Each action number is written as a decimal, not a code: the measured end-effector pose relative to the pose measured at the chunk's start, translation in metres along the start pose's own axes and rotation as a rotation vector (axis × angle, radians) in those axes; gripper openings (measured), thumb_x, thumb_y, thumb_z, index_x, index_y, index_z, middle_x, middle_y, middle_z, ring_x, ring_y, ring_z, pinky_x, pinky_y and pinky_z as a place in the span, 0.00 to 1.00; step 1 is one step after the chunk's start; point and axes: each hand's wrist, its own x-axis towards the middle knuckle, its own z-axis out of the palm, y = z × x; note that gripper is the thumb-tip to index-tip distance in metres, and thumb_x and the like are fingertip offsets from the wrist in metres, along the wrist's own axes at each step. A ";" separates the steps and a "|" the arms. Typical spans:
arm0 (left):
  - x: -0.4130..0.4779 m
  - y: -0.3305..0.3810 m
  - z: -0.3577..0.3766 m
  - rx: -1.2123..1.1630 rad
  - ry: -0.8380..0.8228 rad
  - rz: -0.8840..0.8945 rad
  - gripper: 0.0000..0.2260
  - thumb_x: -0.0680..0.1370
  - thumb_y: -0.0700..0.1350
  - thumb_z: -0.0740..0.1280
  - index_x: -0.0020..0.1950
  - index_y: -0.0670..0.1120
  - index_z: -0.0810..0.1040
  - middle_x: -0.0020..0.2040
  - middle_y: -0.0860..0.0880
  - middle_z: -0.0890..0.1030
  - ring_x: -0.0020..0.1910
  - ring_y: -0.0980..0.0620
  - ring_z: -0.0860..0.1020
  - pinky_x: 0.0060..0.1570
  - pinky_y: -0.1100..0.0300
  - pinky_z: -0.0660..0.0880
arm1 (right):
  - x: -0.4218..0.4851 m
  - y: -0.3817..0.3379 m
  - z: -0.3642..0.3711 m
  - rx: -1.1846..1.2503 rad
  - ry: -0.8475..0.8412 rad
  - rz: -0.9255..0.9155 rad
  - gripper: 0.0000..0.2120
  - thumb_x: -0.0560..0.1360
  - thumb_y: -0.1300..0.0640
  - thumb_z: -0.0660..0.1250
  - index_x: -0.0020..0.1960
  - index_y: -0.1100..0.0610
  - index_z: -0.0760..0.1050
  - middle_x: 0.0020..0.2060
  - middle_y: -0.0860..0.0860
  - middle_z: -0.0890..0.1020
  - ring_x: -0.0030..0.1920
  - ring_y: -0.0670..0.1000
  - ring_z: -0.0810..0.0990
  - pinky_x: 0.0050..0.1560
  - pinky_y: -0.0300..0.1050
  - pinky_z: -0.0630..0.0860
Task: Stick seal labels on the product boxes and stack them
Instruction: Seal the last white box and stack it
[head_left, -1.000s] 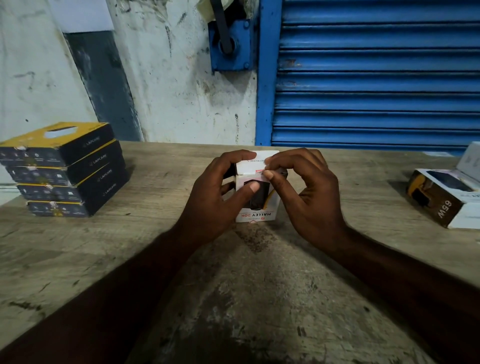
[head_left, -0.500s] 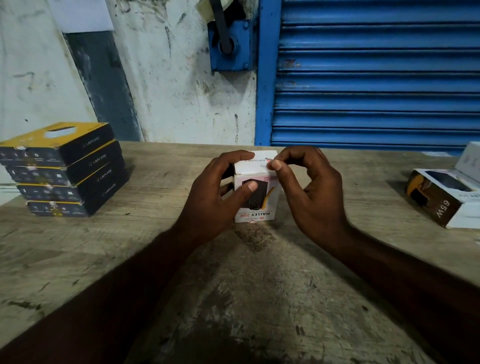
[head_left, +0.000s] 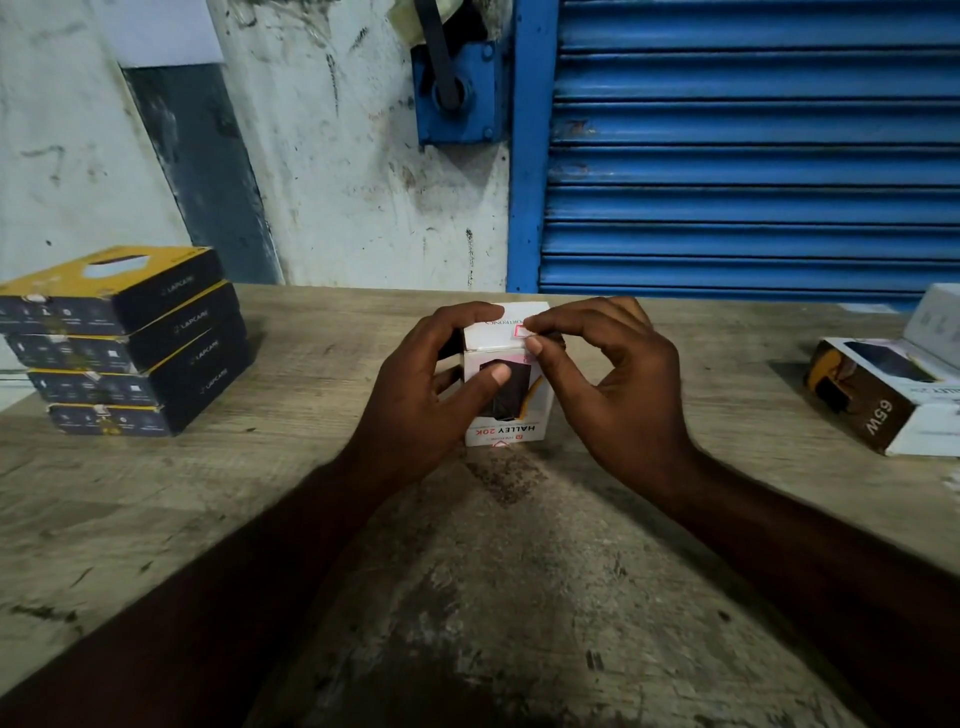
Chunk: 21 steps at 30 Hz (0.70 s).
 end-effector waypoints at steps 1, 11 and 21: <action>0.000 0.000 0.000 0.003 0.000 0.000 0.19 0.78 0.44 0.70 0.68 0.49 0.74 0.65 0.51 0.78 0.64 0.53 0.78 0.57 0.57 0.79 | 0.000 0.000 0.000 0.000 -0.001 0.001 0.05 0.76 0.60 0.74 0.52 0.58 0.85 0.46 0.49 0.85 0.50 0.52 0.80 0.52 0.43 0.73; 0.000 -0.001 0.000 0.010 0.002 -0.001 0.19 0.78 0.44 0.70 0.68 0.50 0.74 0.65 0.51 0.78 0.64 0.52 0.78 0.58 0.52 0.80 | 0.003 -0.006 -0.002 0.087 0.046 0.070 0.04 0.77 0.59 0.73 0.52 0.55 0.83 0.46 0.46 0.84 0.51 0.49 0.80 0.54 0.46 0.75; 0.000 -0.001 0.000 0.036 0.017 -0.016 0.19 0.77 0.46 0.70 0.68 0.51 0.74 0.65 0.52 0.78 0.65 0.53 0.78 0.59 0.49 0.80 | 0.008 -0.004 -0.001 0.200 -0.031 0.213 0.11 0.76 0.59 0.73 0.57 0.50 0.81 0.47 0.43 0.83 0.52 0.51 0.81 0.56 0.53 0.79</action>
